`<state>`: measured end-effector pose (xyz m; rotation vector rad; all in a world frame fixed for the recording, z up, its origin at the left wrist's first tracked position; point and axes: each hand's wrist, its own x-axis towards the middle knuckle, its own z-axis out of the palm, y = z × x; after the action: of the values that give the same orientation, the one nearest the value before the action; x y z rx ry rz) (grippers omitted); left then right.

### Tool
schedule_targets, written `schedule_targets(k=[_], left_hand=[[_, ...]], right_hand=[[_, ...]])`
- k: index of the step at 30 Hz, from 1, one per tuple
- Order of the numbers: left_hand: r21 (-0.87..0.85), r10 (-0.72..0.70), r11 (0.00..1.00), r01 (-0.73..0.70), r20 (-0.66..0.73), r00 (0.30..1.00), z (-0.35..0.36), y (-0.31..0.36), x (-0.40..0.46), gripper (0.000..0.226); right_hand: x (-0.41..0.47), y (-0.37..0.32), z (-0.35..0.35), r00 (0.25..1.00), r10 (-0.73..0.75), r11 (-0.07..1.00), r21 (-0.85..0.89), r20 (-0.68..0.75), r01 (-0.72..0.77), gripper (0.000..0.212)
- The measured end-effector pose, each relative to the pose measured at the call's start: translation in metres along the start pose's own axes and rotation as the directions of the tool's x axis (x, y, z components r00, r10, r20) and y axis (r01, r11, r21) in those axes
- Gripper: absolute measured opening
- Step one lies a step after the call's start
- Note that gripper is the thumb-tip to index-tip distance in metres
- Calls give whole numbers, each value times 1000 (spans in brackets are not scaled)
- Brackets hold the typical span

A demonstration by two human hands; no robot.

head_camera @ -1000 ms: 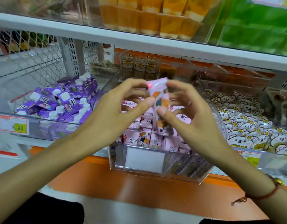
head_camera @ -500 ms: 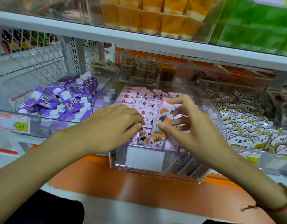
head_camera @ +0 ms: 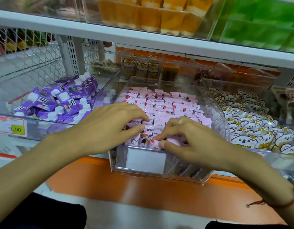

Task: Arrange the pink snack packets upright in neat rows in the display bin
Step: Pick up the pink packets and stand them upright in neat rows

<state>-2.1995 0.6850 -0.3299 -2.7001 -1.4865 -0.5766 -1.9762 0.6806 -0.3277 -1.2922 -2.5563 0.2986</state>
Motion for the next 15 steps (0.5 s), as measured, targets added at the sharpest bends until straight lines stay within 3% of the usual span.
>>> schedule_targets(k=[3,7,9,15], left_hand=[[-94,-22,995,19,-32,999,1,6,0,38],[-64,-59,996,56,-38,998,9,13,1,42],[-70,-75,995,72,-45,996,11,14,2,42],[-49,-95,994,94,-26,995,13,13,3,49]], right_hand=[[4,4,-3,998,-4,991,133,64,-4,20],[17,13,-6,986,124,942,326,-110,-83,12],[22,16,-7,978,158,947,300,-135,-112,7],[36,10,-11,984,172,980,88,54,-177,10]])
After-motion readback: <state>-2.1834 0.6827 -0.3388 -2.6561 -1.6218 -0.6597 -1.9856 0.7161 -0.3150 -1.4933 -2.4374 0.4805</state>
